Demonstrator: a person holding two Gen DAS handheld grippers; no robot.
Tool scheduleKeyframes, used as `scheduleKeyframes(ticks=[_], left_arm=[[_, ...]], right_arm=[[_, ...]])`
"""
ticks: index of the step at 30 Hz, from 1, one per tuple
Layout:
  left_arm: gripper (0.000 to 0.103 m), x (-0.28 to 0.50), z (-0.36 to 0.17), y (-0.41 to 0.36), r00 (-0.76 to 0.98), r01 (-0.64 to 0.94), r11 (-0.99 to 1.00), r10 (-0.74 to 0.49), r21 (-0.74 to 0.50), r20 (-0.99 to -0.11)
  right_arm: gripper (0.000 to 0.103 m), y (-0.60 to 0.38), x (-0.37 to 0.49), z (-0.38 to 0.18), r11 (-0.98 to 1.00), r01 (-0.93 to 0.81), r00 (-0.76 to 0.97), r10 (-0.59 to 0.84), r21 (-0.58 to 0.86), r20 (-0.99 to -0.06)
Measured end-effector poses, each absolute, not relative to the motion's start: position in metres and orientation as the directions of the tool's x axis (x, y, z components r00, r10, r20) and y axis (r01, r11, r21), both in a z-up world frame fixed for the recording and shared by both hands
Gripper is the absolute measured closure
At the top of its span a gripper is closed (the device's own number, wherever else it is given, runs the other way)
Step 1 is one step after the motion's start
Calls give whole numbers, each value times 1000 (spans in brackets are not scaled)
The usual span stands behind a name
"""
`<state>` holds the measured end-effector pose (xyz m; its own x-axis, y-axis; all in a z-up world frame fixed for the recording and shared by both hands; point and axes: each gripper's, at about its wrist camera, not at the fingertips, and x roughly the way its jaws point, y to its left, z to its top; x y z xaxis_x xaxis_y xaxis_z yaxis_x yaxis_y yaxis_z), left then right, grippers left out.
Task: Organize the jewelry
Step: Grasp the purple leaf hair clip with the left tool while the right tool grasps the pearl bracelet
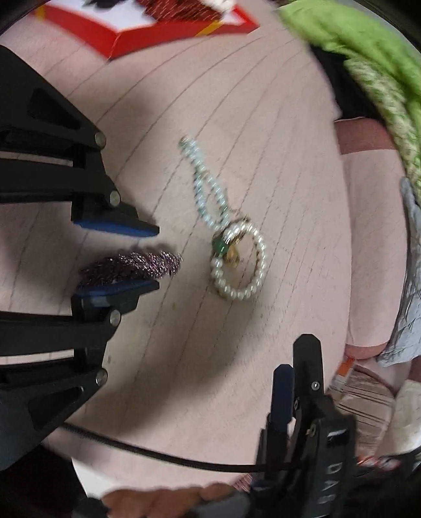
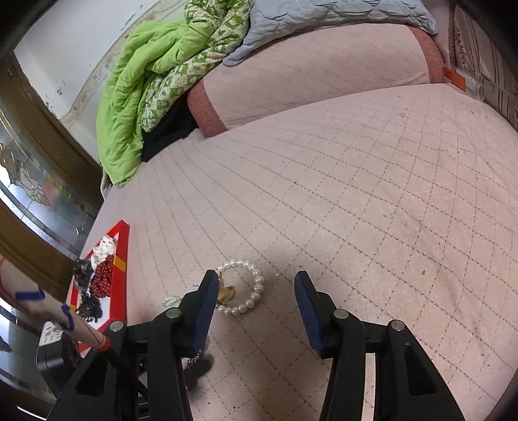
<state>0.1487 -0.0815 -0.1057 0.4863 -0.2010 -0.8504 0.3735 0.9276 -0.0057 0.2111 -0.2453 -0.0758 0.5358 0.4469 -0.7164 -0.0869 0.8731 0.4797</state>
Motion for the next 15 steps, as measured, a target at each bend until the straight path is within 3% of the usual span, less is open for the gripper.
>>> scheduleKeyframes(ticks=[2,5,13,15], left_arm=[[87,154,-105,-76,495,364,931,-194,-1,-847],[88,159,-102,-64,501,339,941,-191,-12,-844],[88,162,-98,-44,507,315,948,-203,-38,-838],[88,162,-96,-41,508,314,948,-211,-48,-835]], right_arm=[[65,-240,216,-82,877,-97,515,449,471,-730],[72,-226,225,-92,887,-116,484,444,447,-754],[72,-198,242,-111,932,-130,460,360,339,-812],[76,-190,245,-118,942,-143,444,335,304,-831]])
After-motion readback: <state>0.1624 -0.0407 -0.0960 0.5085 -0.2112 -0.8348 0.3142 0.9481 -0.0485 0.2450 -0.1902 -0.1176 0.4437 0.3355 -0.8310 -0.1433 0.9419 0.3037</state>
